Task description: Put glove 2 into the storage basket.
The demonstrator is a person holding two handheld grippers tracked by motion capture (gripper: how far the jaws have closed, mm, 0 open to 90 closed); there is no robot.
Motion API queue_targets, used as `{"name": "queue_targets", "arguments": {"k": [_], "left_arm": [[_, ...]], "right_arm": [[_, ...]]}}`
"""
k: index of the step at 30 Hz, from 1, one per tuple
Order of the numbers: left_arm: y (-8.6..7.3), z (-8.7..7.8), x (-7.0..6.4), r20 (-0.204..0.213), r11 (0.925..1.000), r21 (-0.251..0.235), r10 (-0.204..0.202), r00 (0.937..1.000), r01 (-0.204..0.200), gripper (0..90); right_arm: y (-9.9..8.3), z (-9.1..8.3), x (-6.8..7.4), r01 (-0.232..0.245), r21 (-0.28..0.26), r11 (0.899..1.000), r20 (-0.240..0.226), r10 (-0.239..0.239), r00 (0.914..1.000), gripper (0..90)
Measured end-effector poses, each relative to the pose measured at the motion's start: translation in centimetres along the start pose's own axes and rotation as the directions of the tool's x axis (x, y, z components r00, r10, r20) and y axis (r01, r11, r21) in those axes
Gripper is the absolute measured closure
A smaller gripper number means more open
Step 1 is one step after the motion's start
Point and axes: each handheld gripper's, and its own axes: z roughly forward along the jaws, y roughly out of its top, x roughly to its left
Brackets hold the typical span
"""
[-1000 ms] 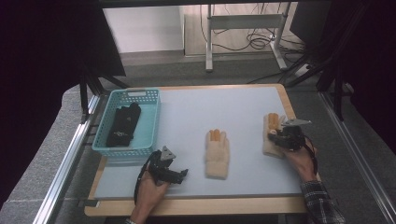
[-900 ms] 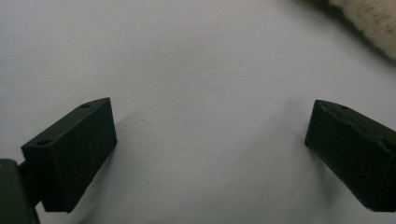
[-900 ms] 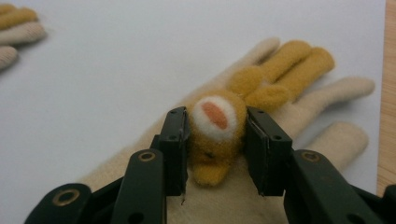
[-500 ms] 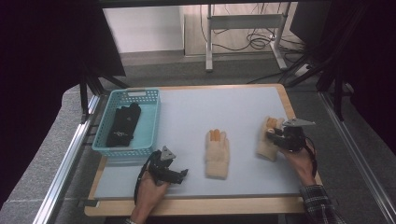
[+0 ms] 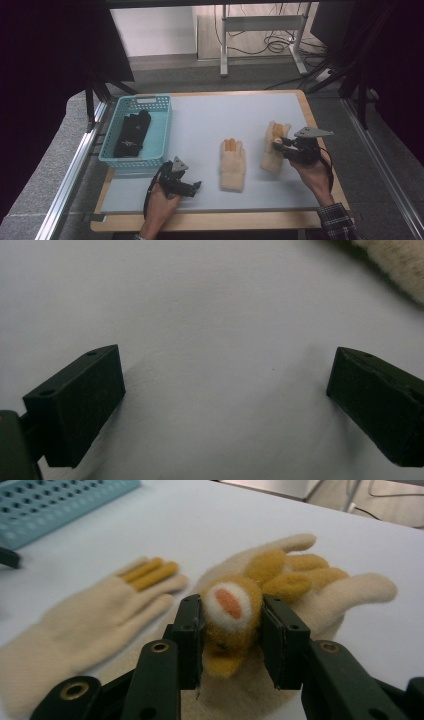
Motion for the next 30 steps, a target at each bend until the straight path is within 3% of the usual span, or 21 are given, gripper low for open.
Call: {"name": "queue_targets", "arguments": {"k": [9,19,30], "left_arm": [[0.0,0.0,0.0,-0.001,1.0,-0.002,-0.002,1.0,0.002,2.1],[0.0,0.0,0.0,-0.001,1.0,-0.002,-0.001,1.0,0.001,2.1],[0.0,0.0,0.0,-0.001,1.0,0.0,0.001,1.0,-0.001,2.1]], "right_arm": [[1.6,1.0,4.7,0.061,-0.01,0.998,-0.113,-0.062,0.9917,62.1],[2.3,3.8,8.9,0.094,0.025,0.995,-0.204,-0.087,0.9752,62.1],[0.8,7.6,9.8,0.129,0.105,0.986,-0.186,-0.107,0.9766,59.5]]}}
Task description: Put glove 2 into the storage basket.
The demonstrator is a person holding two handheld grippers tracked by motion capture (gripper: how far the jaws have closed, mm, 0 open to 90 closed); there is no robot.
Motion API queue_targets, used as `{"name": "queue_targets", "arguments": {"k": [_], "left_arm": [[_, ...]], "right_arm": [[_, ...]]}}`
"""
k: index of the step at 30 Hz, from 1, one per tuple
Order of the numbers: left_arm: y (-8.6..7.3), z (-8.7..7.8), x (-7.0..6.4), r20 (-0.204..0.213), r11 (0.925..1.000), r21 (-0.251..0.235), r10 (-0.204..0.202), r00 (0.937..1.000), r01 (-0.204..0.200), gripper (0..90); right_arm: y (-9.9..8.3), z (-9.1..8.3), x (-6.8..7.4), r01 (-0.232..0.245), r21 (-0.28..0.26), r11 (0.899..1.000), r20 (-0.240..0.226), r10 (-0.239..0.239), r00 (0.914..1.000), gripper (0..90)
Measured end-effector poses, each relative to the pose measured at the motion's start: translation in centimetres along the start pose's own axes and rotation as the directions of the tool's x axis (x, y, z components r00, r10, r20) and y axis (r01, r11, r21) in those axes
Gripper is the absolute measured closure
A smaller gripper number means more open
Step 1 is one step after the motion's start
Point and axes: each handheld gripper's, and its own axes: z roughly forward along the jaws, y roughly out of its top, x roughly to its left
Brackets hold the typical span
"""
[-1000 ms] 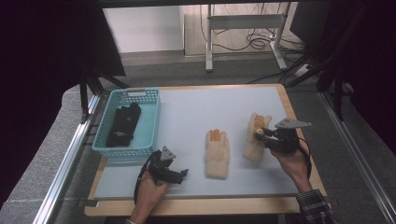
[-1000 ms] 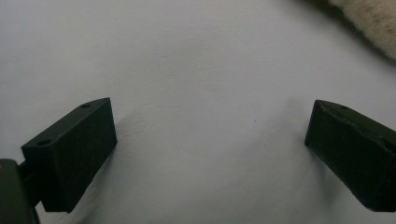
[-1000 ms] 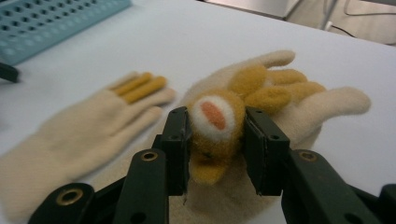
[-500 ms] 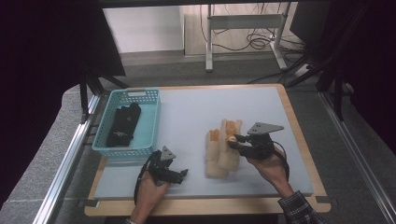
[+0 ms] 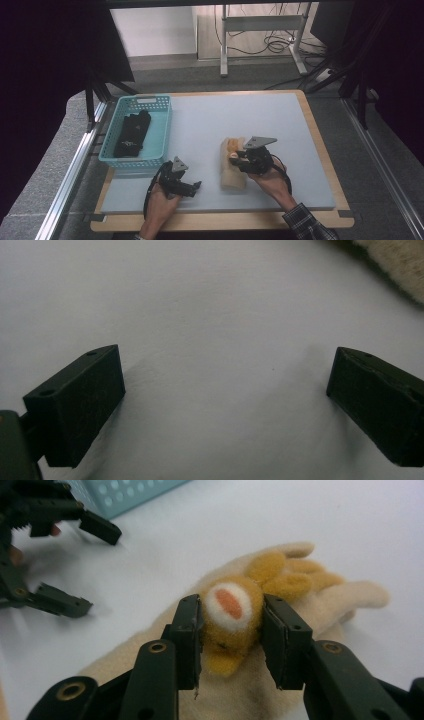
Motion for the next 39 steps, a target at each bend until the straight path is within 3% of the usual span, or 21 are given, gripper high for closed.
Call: {"name": "queue_targets", "arguments": {"k": [7,11,15,19,26,33,39], "left_arm": [[0.0,0.0,0.0,0.0,1.0,0.0,0.0,1.0,0.0,2.1],[0.0,0.0,0.0,0.0,1.0,0.0,-0.001,1.0,0.001,2.1],[0.0,0.0,0.0,-0.001,1.0,0.0,0.001,1.0,-0.001,2.1],[0.0,0.0,0.0,0.0,1.0,0.0,-0.002,1.0,0.002,2.1],[0.0,0.0,0.0,0.001,1.0,0.0,-0.002,1.0,0.002,2.1],[0.0,0.0,0.0,0.001,1.0,0.001,-0.002,1.0,0.002,2.1],[0.0,0.0,0.0,0.001,1.0,0.0,-0.002,1.0,0.002,2.1]], "right_arm": [[-0.9,1.4,0.2,-0.008,0.023,1.0,-0.001,0.008,1.0,50.2],[-0.5,0.6,0.3,-0.001,0.003,1.0,0.002,0.001,1.0,44.6],[-0.3,-0.5,-0.2,0.007,-0.014,1.0,0.016,-0.006,0.9999,45.0],[-1.0,-1.3,-0.7,0.006,0.002,1.0,0.032,-0.006,0.9995,57.5],[-3.4,-2.5,-1.6,-0.037,0.028,0.999,0.041,0.036,0.9985,77.9],[-5.6,-2.7,-1.6,-0.058,0.055,0.997,0.021,0.057,0.9981,86.5],[-6.5,-2.0,-0.6,-0.039,0.074,0.996,0.0,0.039,0.9992,87.8]]}}
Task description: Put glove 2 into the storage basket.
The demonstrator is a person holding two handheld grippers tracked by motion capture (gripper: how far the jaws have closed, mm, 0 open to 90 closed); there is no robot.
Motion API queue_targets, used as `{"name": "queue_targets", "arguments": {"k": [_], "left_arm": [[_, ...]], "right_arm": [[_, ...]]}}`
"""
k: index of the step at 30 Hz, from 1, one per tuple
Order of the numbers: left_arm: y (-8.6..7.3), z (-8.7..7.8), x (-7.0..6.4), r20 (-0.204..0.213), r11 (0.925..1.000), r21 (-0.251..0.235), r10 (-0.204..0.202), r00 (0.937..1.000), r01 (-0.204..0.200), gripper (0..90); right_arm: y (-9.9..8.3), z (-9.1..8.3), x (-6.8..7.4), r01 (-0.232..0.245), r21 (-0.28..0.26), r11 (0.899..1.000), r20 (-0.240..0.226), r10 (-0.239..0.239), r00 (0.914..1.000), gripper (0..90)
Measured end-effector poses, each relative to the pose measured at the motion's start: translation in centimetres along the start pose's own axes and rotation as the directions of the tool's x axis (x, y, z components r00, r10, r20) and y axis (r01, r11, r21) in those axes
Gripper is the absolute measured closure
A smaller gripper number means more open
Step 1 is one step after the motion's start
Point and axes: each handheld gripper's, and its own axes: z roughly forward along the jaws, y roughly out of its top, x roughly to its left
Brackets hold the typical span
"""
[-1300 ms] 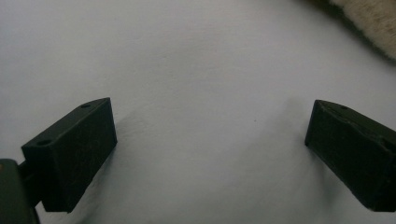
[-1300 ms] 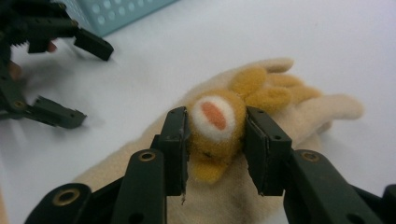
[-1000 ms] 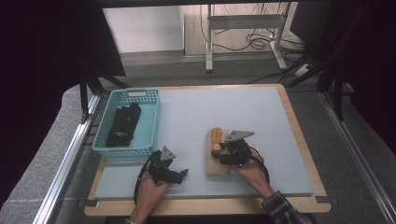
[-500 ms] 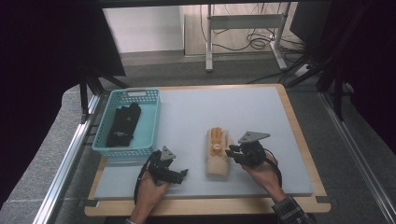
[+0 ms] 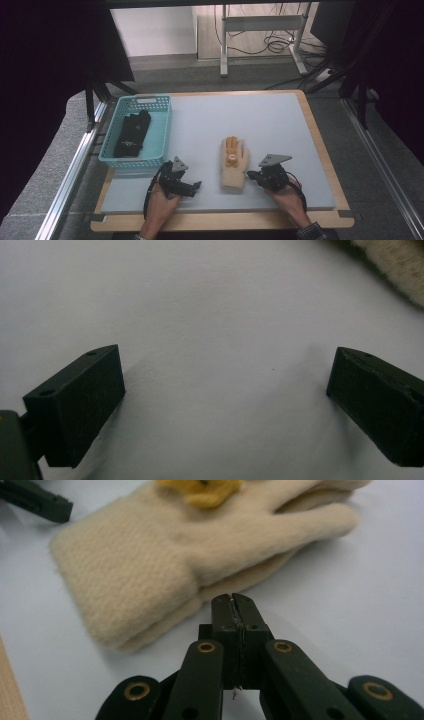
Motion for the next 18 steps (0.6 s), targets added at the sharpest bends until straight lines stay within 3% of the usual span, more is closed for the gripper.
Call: {"name": "queue_targets", "arguments": {"k": [7,18], "left_arm": [[0.0,0.0,0.0,0.0,1.0,0.0,0.0,1.0,0.0,2.1],[0.0,0.0,0.0,0.0,1.0,0.0,0.001,1.0,-0.001,2.2]], "right_arm": [[0.3,1.2,1.3,0.036,0.001,0.999,-0.023,-0.035,0.9991,88.0],[1.9,3.5,3.0,0.041,-0.012,0.999,-0.051,-0.042,0.9978,87.9]]}}
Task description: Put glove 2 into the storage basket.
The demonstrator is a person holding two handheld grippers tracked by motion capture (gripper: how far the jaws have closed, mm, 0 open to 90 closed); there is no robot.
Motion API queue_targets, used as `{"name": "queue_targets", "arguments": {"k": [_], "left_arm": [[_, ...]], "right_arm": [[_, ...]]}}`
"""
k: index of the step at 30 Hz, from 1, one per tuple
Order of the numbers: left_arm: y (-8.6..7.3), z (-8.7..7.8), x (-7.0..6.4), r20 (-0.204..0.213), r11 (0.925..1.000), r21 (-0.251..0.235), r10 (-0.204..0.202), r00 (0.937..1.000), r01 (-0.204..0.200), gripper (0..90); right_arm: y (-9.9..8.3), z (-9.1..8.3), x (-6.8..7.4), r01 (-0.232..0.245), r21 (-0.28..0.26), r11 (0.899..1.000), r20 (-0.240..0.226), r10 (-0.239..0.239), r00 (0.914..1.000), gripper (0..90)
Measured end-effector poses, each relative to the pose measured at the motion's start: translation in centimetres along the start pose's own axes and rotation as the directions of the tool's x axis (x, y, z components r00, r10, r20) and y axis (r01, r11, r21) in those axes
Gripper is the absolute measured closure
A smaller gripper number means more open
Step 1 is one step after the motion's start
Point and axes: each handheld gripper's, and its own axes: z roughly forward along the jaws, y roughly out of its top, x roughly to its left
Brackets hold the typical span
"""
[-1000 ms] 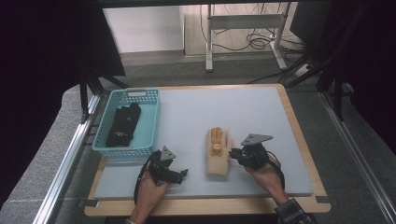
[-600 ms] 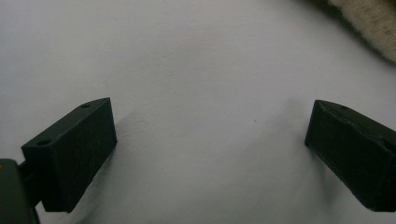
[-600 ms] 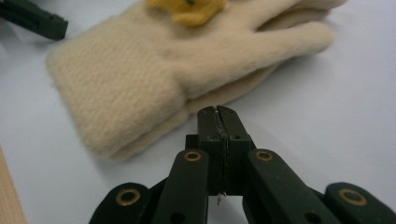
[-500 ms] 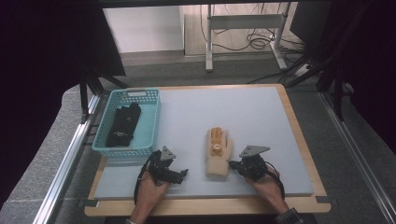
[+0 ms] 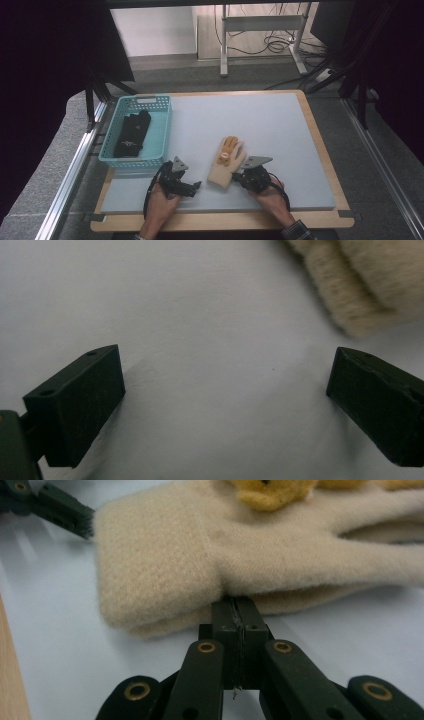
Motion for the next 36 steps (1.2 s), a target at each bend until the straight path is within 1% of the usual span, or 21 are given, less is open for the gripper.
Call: {"name": "queue_targets", "arguments": {"k": [4,9,10,13,15,17,20,22,26,29,30,33,36], "left_arm": [[0.0,0.0,0.0,0.0,1.0,0.0,0.0,1.0,0.0,2.2],[0.0,0.0,0.0,-0.001,1.0,0.0,0.002,1.0,-0.002,2.3],[0.0,0.0,0.0,-0.001,1.0,-0.001,0.003,1.0,-0.003,2.3],[0.0,0.0,0.0,-0.001,1.0,0.0,0.003,1.0,-0.003,2.4],[0.0,0.0,0.0,-0.002,1.0,0.0,0.003,1.0,-0.003,2.4],[0.0,0.0,0.0,-0.001,1.0,0.0,0.002,1.0,-0.002,2.4],[0.0,0.0,0.0,-0.001,1.0,0.0,0.002,1.0,-0.002,2.4],[0.0,0.0,0.0,-0.001,1.0,0.0,0.002,1.0,-0.002,2.4],[0.0,0.0,0.0,0.0,1.0,0.0,0.0,1.0,0.0,2.4],[0.0,0.0,0.0,0.0,1.0,0.0,0.0,1.0,0.0,2.5],[0.0,0.0,0.0,0.0,1.0,0.0,0.0,1.0,0.0,2.5],[0.0,0.0,0.0,0.0,1.0,0.0,0.0,1.0,0.0,2.5],[0.0,0.0,0.0,0.0,1.0,0.0,0.0,1.0,0.0,2.5]], "right_arm": [[0.7,1.0,0.4,0.001,-0.005,1.0,-0.007,-0.001,1.0,87.9],[1.4,1.9,0.7,0.01,-0.005,1.0,0.005,-0.01,0.9999,87.8],[1.5,2.0,0.8,0.017,-0.006,1.0,0.01,-0.016,0.9998,87.9],[1.7,2.3,0.9,0.012,-0.006,1.0,0.016,-0.011,0.9998,87.8],[1.8,2.4,1.0,0.021,-0.005,1.0,0.022,-0.021,0.9996,87.8],[1.9,2.5,1.0,0.017,-0.007,1.0,0.022,-0.017,0.9996,87.8],[2.0,2.6,1.1,0.024,-0.005,1.0,0.026,-0.024,0.9994,87.7],[2.0,2.6,1.0,0.021,-0.005,1.0,0.022,-0.021,0.9995,86.4],[1.9,2.2,1.0,0.025,0.002,1.0,0.023,-0.025,0.9994,77.4],[1.8,1.5,0.8,0.025,-0.003,1.0,0.037,-0.025,0.999,70.3],[1.7,1.3,0.7,0.025,-0.004,1.0,0.038,-0.025,0.999,67.2],[1.5,0.4,0.2,0.029,-0.001,1.0,0.057,-0.029,0.998,53.8],[1.2,-0.4,-0.4,0.028,0.007,1.0,0.083,-0.028,0.9961,45.5]]}}
